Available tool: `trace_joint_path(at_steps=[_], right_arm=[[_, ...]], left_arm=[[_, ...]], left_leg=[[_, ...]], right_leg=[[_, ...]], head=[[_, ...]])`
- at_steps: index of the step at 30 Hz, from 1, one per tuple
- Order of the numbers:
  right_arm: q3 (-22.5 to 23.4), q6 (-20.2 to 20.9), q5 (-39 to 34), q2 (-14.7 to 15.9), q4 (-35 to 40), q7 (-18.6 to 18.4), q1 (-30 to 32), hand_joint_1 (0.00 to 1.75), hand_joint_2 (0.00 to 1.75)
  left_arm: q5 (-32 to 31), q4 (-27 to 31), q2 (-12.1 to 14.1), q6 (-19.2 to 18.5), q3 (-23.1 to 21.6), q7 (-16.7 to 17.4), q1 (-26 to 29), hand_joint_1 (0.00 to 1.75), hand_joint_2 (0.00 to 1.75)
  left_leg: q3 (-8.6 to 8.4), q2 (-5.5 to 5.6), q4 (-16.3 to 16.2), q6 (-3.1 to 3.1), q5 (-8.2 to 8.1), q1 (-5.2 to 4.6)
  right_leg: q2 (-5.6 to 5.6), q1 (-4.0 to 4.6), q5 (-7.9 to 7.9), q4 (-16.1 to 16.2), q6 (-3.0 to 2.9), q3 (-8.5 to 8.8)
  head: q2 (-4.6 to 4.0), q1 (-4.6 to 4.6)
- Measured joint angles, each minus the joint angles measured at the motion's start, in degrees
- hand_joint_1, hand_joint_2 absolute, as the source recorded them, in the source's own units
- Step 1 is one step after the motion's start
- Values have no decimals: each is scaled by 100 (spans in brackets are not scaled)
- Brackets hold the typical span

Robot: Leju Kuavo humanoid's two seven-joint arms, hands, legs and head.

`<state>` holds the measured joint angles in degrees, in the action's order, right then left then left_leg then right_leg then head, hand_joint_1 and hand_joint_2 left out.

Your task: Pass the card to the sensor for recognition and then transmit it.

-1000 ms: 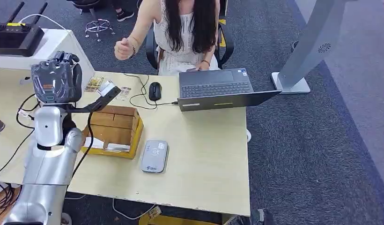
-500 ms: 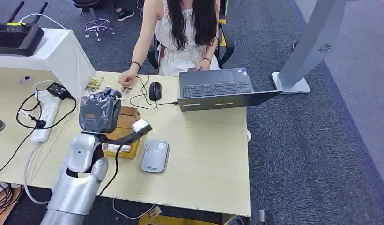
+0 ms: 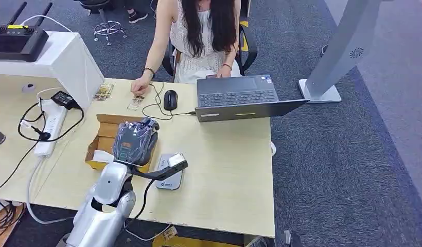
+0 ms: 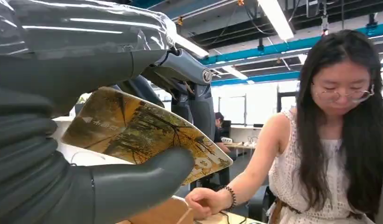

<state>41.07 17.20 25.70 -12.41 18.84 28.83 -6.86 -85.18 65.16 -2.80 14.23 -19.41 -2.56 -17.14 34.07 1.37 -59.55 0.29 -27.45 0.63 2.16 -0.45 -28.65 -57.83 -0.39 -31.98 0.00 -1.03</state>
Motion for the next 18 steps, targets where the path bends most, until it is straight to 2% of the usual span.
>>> trace_joint_path(at_steps=[3, 8, 13, 18], right_arm=[[-2, -2, 0, 0, 0, 0, 1, 0, 0], [-24, -9, -57, 0, 4, -44, 0, 0, 0], [-68, -31, -142, 0, 26, -133, 0, 0, 0], [-160, -83, -223, 0, 39, -197, 2, 0, 0]], left_arm=[[9, 0, 0, -24, -4, 0, 1, 175, 175], [105, -46, -2, -327, -28, 100, 19, 175, 175], [120, -384, -46, -802, -83, 499, 22, 175, 175], [225, -805, -79, -981, -90, 671, 21, 175, 175]], left_leg=[[0, 0, 0, 0, 0, 0], [0, 0, 0, 0, 0, 0], [0, 0, 0, 0, 0, 0], [0, 0, 0, 0, 0, 0]], right_leg=[[0, 0, 0, 0, 0, 0], [0, 0, 0, 0, 0, 0], [0, 0, 0, 0, 0, 0], [0, 0, 0, 0, 0, 0]], head=[[0, 0], [0, 0], [0, 2], [0, 2]])
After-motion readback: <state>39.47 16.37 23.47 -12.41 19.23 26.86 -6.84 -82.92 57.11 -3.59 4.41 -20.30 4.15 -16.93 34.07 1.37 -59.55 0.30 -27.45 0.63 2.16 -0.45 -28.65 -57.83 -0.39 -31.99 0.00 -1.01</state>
